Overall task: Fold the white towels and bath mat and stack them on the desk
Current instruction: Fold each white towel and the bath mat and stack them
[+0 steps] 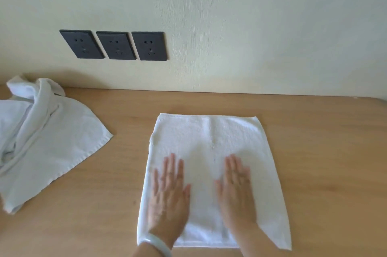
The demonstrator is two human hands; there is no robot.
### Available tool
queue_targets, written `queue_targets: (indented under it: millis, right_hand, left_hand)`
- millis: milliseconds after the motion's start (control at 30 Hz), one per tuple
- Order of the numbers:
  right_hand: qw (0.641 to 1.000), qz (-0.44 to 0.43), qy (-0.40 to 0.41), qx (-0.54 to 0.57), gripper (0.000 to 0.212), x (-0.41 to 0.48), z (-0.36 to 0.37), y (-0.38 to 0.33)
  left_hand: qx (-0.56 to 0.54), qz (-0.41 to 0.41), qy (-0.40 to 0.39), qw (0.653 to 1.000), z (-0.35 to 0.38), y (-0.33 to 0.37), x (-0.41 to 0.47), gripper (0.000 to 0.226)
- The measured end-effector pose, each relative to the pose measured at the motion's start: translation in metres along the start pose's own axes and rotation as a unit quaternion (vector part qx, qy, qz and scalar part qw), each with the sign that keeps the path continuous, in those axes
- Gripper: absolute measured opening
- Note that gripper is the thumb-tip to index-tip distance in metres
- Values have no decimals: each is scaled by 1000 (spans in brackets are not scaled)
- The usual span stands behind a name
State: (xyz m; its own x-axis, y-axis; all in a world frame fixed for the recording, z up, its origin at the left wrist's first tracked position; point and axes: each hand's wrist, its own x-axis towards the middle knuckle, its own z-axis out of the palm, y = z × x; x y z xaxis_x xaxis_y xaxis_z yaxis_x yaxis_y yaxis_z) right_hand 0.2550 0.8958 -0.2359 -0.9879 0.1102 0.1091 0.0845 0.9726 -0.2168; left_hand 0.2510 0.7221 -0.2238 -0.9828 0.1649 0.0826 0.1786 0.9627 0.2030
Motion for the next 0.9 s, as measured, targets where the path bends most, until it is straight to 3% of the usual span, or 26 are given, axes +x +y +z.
queue_targets:
  millis: [67, 167, 633, 900]
  right_hand:
    - [997, -69, -27, 13, 56, -9, 5, -25]
    - [995, -99, -28, 3, 54, -15, 3, -13]
    - [998, -19, -49, -34, 62, -57, -21, 89]
    - [996, -32, -88, 3, 65, -70, -35, 129]
  left_hand:
    - [-21, 48, -19, 998, 6, 25, -2, 56]
    - [-9, 44, -38, 998, 11, 12, -13, 56]
    - [-34, -10, -45, 998, -3, -58, -53, 59]
    - [-54, 53, -90, 993, -19, -93, -70, 52]
